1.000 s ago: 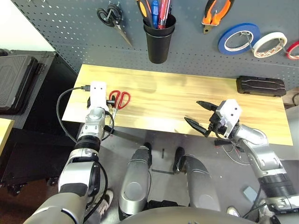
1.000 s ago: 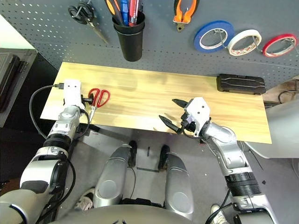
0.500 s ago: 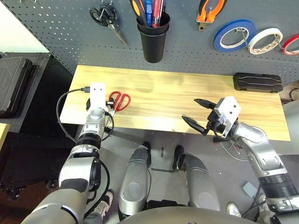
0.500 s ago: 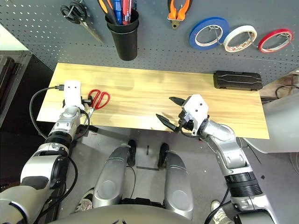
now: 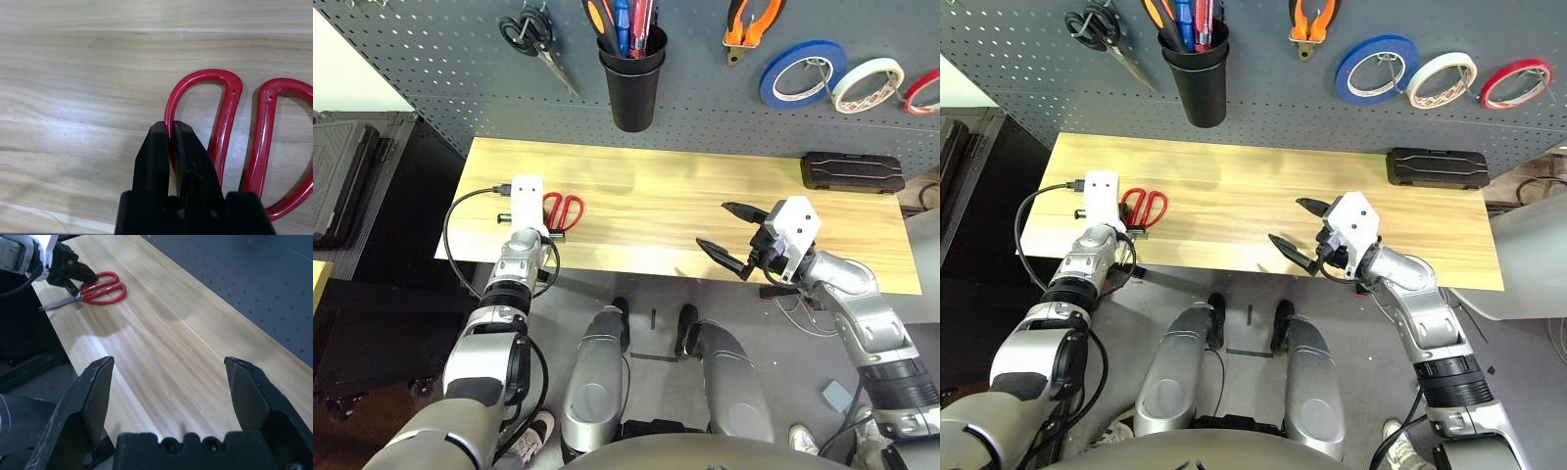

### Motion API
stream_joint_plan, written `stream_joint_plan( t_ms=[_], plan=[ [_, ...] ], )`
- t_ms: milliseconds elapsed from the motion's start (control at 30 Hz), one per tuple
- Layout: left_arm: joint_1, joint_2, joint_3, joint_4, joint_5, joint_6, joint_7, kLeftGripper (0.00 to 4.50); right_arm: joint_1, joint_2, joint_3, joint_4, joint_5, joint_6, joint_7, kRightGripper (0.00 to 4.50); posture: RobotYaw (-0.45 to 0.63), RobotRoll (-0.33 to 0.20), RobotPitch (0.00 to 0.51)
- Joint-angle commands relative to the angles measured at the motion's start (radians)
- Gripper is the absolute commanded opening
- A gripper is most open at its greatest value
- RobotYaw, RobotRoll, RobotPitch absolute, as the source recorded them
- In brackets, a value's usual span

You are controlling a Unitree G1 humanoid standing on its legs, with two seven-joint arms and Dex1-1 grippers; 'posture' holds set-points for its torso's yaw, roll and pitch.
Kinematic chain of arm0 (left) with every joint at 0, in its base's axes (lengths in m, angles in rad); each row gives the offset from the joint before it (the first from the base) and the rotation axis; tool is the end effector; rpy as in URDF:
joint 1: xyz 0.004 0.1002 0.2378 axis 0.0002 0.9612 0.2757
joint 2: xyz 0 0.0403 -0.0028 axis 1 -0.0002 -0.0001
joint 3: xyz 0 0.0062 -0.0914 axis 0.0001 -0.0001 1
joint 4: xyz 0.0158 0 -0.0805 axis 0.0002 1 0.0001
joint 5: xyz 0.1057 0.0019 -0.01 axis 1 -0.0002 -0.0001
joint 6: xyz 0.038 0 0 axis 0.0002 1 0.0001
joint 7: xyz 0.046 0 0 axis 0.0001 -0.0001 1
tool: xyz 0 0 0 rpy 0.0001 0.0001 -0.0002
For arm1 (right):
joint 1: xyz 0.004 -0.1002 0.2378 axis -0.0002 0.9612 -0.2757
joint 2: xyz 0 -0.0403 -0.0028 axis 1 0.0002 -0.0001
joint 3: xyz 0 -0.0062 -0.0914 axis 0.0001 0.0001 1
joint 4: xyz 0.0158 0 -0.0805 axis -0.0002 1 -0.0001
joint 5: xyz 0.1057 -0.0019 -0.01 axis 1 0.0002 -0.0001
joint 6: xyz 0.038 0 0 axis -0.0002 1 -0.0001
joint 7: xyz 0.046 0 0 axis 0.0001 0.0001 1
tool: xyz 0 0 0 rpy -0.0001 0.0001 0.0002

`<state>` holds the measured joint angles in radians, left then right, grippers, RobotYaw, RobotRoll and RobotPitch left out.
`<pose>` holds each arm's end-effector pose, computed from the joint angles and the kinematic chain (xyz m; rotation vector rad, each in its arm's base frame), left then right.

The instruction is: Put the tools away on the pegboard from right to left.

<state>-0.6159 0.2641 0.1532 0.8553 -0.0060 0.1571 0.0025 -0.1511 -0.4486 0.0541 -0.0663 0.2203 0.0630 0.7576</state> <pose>0.3026 0.2149 0.0571 0.1474 0.3794 0.1516 0.2350 -0.2027 0.1101 -0.2734 -0.0370 0.8437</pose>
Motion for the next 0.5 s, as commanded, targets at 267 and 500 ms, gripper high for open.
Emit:
stream_joint_plan(
  t_ms=[267, 500],
  plan=[
    [0.107, -0.056, 0.062, -0.236, -0.071, 0.062, 0.047, 0.02, -0.032, 0.007, 0.009, 0.102, -0.003, -0.093, 0.047, 4.50, 0.19, 0.000, 0.356],
    [0.180, -0.095, 0.093, -0.495, -0.103, 0.088, 0.092, 0.02, -0.099, 0.037, 0.007, 0.204, 0.004, -0.176, 0.073, 4.50, 0.26, 0.000, 0.331]
  ],
)
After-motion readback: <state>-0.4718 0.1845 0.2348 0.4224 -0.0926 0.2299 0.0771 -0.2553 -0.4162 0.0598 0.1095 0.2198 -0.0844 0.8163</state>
